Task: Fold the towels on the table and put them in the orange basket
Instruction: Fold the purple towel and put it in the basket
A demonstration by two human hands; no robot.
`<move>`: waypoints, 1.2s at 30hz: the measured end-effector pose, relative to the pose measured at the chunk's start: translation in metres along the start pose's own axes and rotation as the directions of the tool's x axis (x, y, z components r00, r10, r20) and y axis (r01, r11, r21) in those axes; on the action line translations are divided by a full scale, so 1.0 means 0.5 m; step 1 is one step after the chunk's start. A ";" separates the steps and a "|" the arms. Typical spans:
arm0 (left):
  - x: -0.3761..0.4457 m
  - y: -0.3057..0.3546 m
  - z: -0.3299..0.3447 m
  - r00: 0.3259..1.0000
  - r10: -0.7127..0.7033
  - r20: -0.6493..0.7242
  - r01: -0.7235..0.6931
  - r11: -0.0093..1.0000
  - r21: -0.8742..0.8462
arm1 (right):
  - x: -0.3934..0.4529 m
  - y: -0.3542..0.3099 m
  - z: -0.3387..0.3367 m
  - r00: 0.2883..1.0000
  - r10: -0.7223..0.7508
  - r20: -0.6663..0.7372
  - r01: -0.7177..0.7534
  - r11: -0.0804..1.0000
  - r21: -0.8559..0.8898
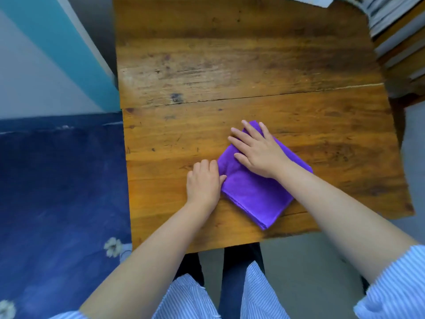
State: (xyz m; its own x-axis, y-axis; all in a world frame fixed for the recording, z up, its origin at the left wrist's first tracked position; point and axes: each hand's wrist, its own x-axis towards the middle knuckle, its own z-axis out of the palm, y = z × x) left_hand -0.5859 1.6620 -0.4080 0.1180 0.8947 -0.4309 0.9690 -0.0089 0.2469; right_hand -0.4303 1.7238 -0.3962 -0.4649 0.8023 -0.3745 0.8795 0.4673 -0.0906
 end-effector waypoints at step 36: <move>-0.237 0.019 -0.039 0.728 -0.675 0.123 0.647 0.615 -0.451 | -0.017 -0.082 -0.158 0.973 -0.169 0.160 0.105 0.933 0.345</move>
State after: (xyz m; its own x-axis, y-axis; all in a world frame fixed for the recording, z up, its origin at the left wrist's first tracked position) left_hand -0.5947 1.5645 -0.3375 -0.5415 0.6023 -0.5866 0.5743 0.7745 0.2650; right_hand -0.4706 1.7270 -0.3162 -0.5840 0.6420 -0.4968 0.8069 0.3921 -0.4418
